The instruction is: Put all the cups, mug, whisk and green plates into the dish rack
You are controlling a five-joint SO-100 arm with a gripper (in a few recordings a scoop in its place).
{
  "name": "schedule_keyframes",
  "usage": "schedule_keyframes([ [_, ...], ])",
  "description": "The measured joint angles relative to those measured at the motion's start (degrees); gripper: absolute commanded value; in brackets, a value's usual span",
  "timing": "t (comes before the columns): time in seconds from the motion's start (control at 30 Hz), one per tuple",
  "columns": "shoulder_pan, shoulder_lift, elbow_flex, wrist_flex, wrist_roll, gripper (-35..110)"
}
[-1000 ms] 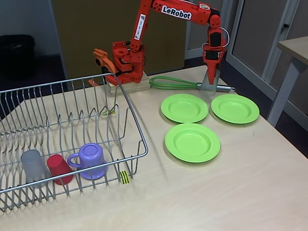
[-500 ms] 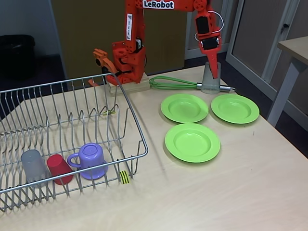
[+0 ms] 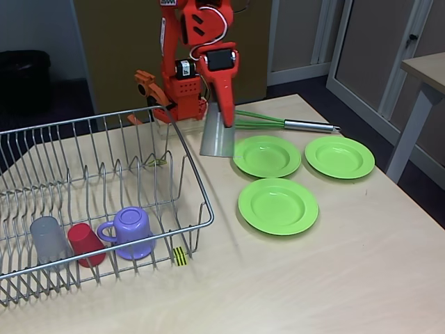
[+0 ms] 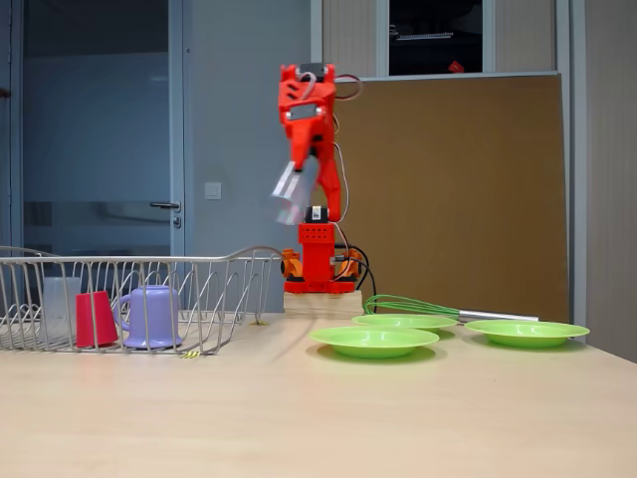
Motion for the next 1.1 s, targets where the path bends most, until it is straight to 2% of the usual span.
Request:
schedule_keyframes([
  [0.23, 13.18, -3.52, 0.0, 0.88, -11.51, 14],
  [0.43, 19.07, -11.69, 0.7, -0.35, -17.14, 15],
  [0.67, 19.86, -20.48, 0.7, -1.49, -22.15, 16],
  [1.1, 19.78, -31.73, -3.08, -2.11, -24.96, 17],
])
